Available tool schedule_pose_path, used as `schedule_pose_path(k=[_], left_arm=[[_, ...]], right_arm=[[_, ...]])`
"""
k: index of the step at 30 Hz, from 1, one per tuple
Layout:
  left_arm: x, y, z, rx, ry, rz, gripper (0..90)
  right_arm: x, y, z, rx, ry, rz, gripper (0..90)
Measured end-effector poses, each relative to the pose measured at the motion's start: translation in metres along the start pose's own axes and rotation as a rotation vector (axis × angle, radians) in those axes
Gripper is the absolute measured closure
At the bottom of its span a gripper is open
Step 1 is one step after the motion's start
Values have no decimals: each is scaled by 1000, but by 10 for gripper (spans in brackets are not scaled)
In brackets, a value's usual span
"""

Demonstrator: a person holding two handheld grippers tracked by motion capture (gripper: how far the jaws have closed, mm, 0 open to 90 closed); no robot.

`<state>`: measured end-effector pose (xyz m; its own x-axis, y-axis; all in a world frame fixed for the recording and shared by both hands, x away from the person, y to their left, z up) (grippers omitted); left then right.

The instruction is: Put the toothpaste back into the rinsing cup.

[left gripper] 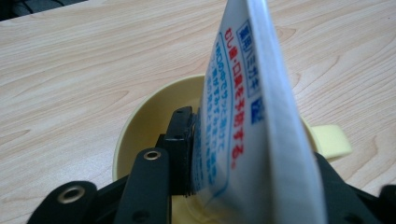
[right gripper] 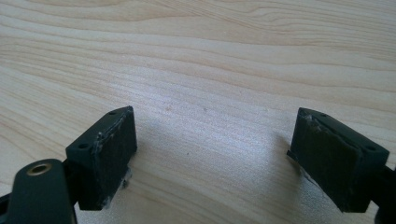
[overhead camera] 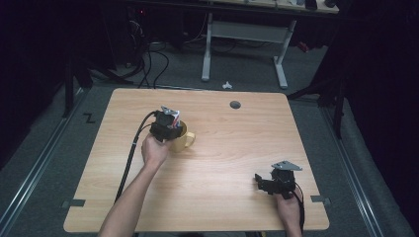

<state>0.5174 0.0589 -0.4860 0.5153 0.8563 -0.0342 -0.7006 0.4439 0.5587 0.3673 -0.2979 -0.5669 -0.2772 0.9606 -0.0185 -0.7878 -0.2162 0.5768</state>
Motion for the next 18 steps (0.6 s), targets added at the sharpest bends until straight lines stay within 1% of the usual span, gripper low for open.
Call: schedule_pose_path(k=[7, 18], left_arm=[[1, 1, 0, -3, -3, 1, 645], [1, 2, 1, -14, 16, -9, 632]], right_arm=[[0, 0, 0, 0, 0, 0, 144], [0, 0, 0, 0, 0, 0, 144]])
Point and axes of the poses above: each handheld gripper's, and its own axes: y roughly backward along the jaws, z roughly out of its top, x roughly to its left, the point moved 5 cm from there along -y, roughly forward along the jaws, and after that the axes turned 10 degrees about -x, right-handed, at the moved point
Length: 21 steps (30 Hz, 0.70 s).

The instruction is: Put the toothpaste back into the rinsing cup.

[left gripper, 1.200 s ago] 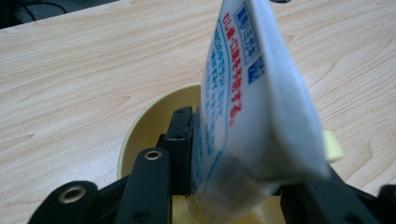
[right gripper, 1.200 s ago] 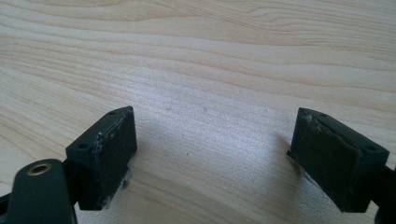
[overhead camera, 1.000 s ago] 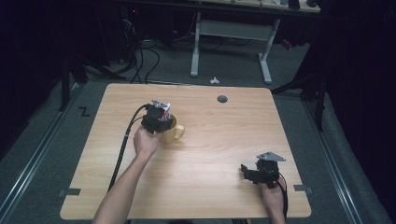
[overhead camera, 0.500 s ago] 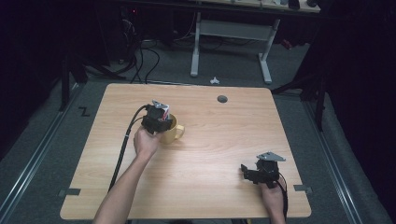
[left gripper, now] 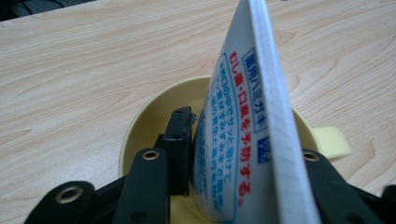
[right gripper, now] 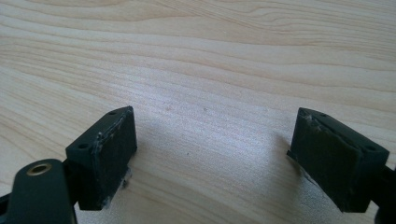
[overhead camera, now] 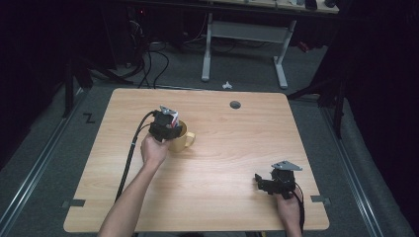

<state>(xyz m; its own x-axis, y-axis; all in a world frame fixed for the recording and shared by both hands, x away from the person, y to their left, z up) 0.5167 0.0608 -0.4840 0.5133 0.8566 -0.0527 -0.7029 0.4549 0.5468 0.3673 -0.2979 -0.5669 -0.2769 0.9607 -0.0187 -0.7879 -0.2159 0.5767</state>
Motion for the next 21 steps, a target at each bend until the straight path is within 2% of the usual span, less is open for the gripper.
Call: schedule_pose_path(k=[6, 11, 14, 21], left_arm=[[0, 4, 4, -27, 8, -12, 589], [-1, 5, 3, -21, -5, -7, 556], [-4, 6, 4, -35, -33, 2, 527], [-5, 9, 7, -59, -18, -10, 441]], right_arm=[[0, 0, 0, 0, 0, 0, 144], [0, 0, 0, 0, 0, 0, 144], [0, 0, 0, 0, 0, 0, 144], [0, 0, 0, 0, 0, 0, 144]])
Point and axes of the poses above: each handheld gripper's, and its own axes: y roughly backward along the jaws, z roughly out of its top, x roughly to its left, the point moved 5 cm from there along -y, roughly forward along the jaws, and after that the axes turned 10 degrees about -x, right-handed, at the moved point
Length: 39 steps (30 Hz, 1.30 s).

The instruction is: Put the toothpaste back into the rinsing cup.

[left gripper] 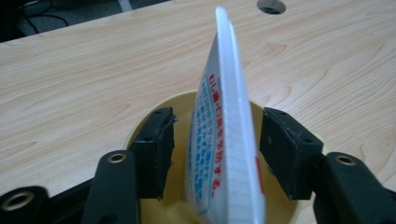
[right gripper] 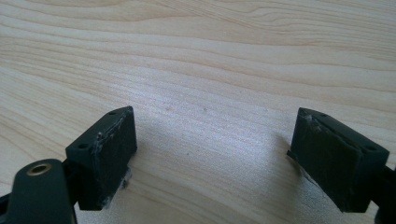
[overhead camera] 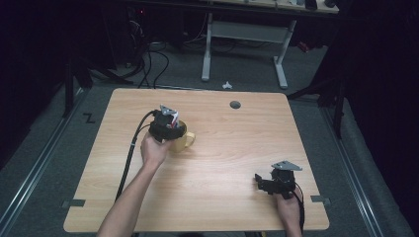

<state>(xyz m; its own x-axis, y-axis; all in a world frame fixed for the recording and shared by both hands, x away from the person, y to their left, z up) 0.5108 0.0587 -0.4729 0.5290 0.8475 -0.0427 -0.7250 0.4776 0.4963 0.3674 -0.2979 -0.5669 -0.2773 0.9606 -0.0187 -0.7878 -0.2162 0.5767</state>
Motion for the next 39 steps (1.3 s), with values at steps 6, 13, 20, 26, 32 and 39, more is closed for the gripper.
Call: schedule_pose_path(k=[6, 13, 20, 26, 32, 39], left_arm=[[-2, 6, 4, -23, 14, -17, 399], [-2, 12, 7, -33, 11, -27, 356], [0, 19, 8, -31, 10, -21, 293], [-2, 25, 11, -44, 3, -32, 269], [-2, 29, 9, -32, -13, -31, 249], [0, 36, 6, -42, -18, -30, 250]], right_arm=[[0, 0, 0, 0, 0, 0, 144], [0, 0, 0, 0, 0, 0, 144], [0, 0, 0, 0, 0, 0, 144], [0, 0, 0, 0, 0, 0, 144], [0, 0, 0, 0, 0, 0, 144], [0, 0, 0, 0, 0, 0, 144]])
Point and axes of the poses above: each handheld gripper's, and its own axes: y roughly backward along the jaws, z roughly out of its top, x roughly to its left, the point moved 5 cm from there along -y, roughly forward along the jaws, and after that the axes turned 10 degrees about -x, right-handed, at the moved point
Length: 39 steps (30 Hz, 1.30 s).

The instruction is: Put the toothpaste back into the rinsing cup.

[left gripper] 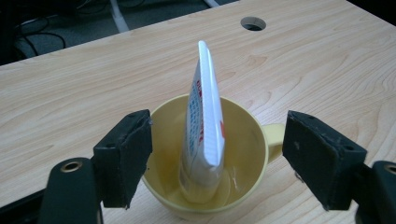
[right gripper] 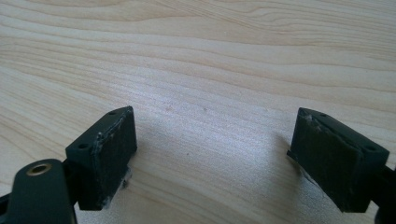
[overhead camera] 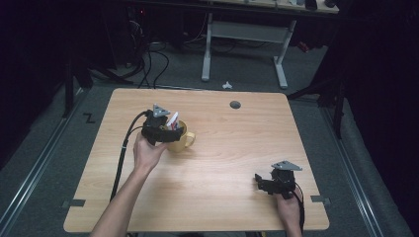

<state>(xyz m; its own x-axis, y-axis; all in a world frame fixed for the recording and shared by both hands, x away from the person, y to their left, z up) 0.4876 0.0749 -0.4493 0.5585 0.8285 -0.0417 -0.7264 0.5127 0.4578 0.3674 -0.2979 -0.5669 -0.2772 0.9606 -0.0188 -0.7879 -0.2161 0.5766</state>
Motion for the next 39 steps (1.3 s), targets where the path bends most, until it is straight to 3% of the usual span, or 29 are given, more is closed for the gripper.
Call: schedule_pose_path(k=[7, 19, 28, 39], left_arm=[[0, 8, -3, -23, 26, -21, 253], [-5, 20, -6, -37, 13, -28, 235], [-2, 31, -13, -54, 60, -52, 247], [-2, 41, -17, -61, 63, -52, 249]], right_arm=[[0, 0, 0, 0, 0, 0, 144], [0, 0, 0, 0, 0, 0, 144], [0, 0, 0, 0, 0, 0, 144], [0, 0, 0, 0, 0, 0, 144]])
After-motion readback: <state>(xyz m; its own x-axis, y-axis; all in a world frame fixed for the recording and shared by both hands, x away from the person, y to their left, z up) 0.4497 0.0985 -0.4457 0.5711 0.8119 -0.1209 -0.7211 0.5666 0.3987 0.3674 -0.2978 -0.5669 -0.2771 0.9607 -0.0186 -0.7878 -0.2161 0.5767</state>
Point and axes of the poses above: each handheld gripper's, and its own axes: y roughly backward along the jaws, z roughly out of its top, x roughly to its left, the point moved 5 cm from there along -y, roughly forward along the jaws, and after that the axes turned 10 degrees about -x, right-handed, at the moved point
